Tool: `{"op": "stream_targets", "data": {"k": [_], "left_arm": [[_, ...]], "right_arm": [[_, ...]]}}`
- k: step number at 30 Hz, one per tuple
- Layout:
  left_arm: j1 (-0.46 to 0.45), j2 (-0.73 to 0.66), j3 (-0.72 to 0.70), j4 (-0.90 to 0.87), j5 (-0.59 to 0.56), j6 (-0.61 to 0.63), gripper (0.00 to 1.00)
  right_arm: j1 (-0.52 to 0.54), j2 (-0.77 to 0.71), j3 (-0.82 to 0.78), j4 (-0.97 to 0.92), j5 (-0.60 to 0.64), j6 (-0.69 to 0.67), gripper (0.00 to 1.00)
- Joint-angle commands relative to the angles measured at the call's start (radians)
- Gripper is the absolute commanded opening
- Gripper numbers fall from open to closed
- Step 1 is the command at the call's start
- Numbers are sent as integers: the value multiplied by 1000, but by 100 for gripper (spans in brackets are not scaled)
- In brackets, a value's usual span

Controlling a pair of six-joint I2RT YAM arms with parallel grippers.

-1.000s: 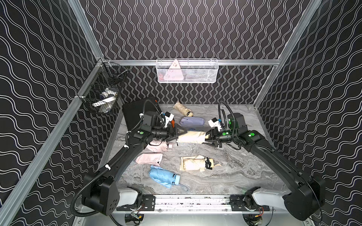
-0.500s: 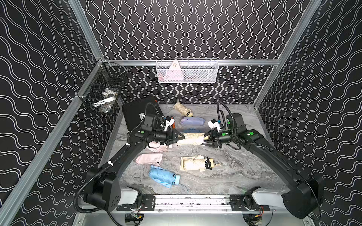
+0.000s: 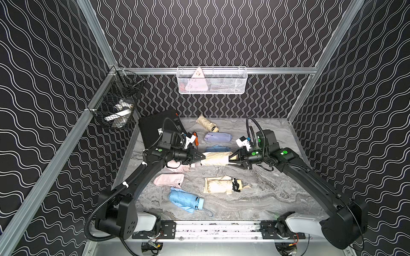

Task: Take umbrellas out of sleeves
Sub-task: Take out the umbrella from the umbrella sleeve, then place the umbrella sleeve at the center of the board.

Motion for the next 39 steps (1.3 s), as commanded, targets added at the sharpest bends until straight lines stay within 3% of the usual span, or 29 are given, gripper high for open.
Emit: {"op": "stream_targets", "data": {"k": [1,15,18,21,22,24,30,39], "left_arm": [[11,1,-4,-34,-19,16,0],[95,-5,24,-230,-205,101,0],[100,-12,30,-255,-232,116,0],[101,-18,20,-240,-218,111,0],[100,-19,16,-233,-214,107,0],[100,-19,5,-208,-203,93,0],[89,-21,-61,-21,-172,-24,0],[-31,93,-87,172,-272,-91,0]], "right_arm": [[0,-5,13,48,-33,-30,10],[-157,-85,1,-117,114,-75,6],[-211,-124,33,-217,234,-94,7],[-229,-183,124,-357,506,-107,7],[-231,-205,129,-342,530,-102,7],[-234,-247,118,-243,476,-85,8],[-233,-230,49,83,133,70,10],[-234,-155,-15,280,-37,170,10]]}}
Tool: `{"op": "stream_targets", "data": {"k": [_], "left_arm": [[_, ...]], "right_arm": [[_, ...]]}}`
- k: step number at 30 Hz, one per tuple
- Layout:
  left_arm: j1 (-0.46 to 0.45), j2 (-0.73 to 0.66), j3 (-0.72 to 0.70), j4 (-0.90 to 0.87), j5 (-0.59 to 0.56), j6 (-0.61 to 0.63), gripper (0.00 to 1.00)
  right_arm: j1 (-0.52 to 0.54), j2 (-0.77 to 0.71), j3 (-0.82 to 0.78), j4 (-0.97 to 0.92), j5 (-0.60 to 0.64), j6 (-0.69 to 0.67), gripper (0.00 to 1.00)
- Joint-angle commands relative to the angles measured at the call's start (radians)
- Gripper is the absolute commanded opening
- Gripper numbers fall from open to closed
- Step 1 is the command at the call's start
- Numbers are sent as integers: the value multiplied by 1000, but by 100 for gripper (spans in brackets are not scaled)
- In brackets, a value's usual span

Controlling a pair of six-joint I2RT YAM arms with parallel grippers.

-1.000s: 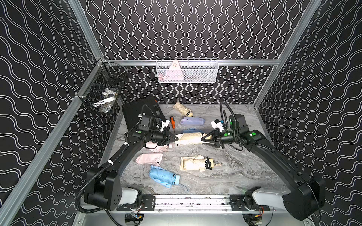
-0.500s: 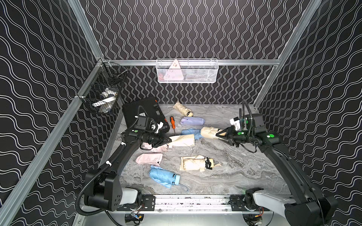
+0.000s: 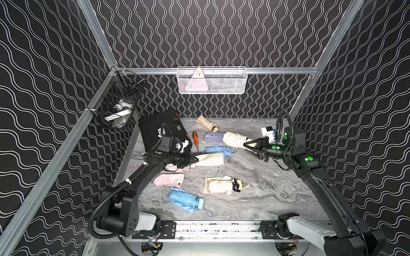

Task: Take umbrellas out of sleeves
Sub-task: Place the umbrella sleeve at the center of the board.

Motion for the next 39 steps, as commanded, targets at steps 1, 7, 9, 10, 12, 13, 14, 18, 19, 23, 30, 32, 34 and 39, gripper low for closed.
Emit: {"op": "stream_targets", "data": {"k": [1,7,9,10,12,13,14,18,19,23,30,32,34,39], "left_arm": [[-48,52,13,116,-52,-30,0],[-118,160,8,244,-99,-57,0],[-136,196,-4,294,-108,-68,0],[-143,210,-6,309,-113,-69,0],[-158,242,-13,337,-127,-71,0],[-164,256,-14,345,-132,-70,0],[-168,272,-14,348,-138,-71,0],[-173,325,-18,355,-139,-73,0],[-173,334,-24,358,-143,-74,0],[-173,358,-43,384,-148,-82,0],[-173,376,-68,413,-144,-91,5],[-173,377,-76,428,-139,-100,8],[-173,377,-76,432,-134,-105,13],[-172,351,-69,399,-138,-81,33]], "right_arm": [[-1,16,-5,157,-93,46,10],[0,44,-39,193,-106,49,9],[-1,54,-51,191,-104,39,10],[0,60,-55,192,-106,35,10],[-1,72,-64,188,-108,23,10],[0,79,-66,187,-108,16,10],[0,86,-71,185,-109,12,10],[0,121,-85,179,-122,-10,10],[0,131,-89,172,-125,-18,10],[0,168,-108,174,-132,-34,9],[-1,245,-135,178,-144,-68,9],[1,268,-155,207,-148,-60,9],[1,291,-170,238,-154,-49,9],[2,333,-191,284,-158,-40,8]]}}
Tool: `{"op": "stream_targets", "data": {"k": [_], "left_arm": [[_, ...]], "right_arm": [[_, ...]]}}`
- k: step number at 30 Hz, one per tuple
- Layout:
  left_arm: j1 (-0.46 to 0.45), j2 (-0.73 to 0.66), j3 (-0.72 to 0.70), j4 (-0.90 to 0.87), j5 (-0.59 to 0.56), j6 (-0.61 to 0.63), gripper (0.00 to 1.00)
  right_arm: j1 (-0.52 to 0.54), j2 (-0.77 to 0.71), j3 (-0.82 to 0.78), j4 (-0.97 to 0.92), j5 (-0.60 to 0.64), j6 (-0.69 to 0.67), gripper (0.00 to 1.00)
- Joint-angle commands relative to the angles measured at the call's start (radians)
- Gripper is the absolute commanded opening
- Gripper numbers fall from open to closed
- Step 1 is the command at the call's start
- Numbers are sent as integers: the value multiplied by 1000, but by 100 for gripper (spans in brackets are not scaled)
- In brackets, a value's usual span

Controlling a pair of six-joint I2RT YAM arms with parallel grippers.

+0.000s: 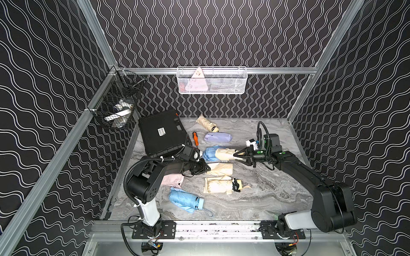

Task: Take umbrellas out of sleeves
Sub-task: Place the umbrella sleeve at the center of the board, then place the umbrella in the umbrella sleeve.

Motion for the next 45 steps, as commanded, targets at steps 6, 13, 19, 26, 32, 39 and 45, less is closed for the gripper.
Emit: {"op": "stream_targets", "data": {"k": [6,13,19,26,32,39,45], "left_arm": [[4,-87,7,-65,-5,32,45],[27,-218,43,-262,-82,78,52],[46,-356,83,-481,-190,139,54],[46,-523,62,-624,-272,178,55],[46,-632,3,-687,-289,168,56],[46,-743,-16,-762,-301,160,57],[46,-794,-13,-827,-320,188,58]], "right_arm": [[2,26,-11,119,-39,1,8],[1,18,-21,115,-31,-6,8],[2,14,-25,93,-27,-21,8],[16,42,-25,83,-15,-41,8],[68,100,-25,120,0,-33,8],[107,178,-30,189,17,-13,7],[118,224,-32,206,31,-25,8]]}}
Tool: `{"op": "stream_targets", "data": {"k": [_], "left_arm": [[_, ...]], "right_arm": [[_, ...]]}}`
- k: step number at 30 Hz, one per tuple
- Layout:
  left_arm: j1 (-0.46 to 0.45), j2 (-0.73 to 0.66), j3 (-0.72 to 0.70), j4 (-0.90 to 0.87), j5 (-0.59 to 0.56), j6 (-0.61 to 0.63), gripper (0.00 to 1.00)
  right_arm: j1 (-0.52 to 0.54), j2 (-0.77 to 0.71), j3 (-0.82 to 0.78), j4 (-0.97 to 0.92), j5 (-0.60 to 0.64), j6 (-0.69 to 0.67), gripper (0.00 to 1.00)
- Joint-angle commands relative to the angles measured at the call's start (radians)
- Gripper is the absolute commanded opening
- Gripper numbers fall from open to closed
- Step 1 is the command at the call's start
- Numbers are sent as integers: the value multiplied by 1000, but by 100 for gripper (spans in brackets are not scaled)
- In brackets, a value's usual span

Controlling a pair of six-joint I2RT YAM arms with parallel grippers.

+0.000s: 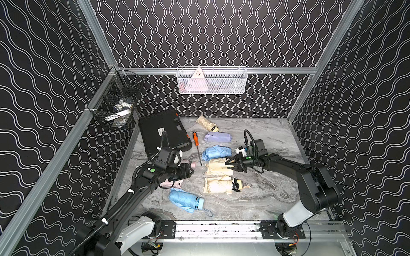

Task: Take umbrellas out of sleeves
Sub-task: Place the umbrella in the umbrella sleeve.

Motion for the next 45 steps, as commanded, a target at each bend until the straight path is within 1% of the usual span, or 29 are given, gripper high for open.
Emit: {"op": "stream_targets", "data": {"k": [1,7,14,15,16,19,21,23,25,28,36,45], "left_arm": [[1,-16,0,-61,-24,35,58],[1,-20,8,-84,-25,55,58],[1,-27,1,-88,-26,57,59],[2,-30,-2,-86,-25,55,59],[2,-31,-6,-84,-22,50,59],[2,-31,-18,-73,-16,40,59],[2,-35,-27,-66,-15,33,59],[1,-35,-33,-56,-12,26,59],[2,-30,-35,-45,-9,20,59],[2,-17,-35,-29,3,12,59],[2,-6,-47,-6,10,9,59],[2,25,-35,9,40,26,60]], "right_arm": [[2,17,-3,75,-6,-9,7],[2,55,-31,84,6,-37,9],[2,88,-59,35,23,-106,25],[2,90,-61,29,22,-113,27],[2,91,-64,23,22,-120,32],[0,82,-70,3,29,-135,50],[0,73,-69,-10,32,-143,59],[-3,67,-64,-25,37,-150,66],[-6,61,-61,-31,37,-148,70],[-7,51,-58,-33,40,-145,72],[-8,38,-57,-54,50,-154,76],[-7,28,-52,-64,96,-139,82]]}}
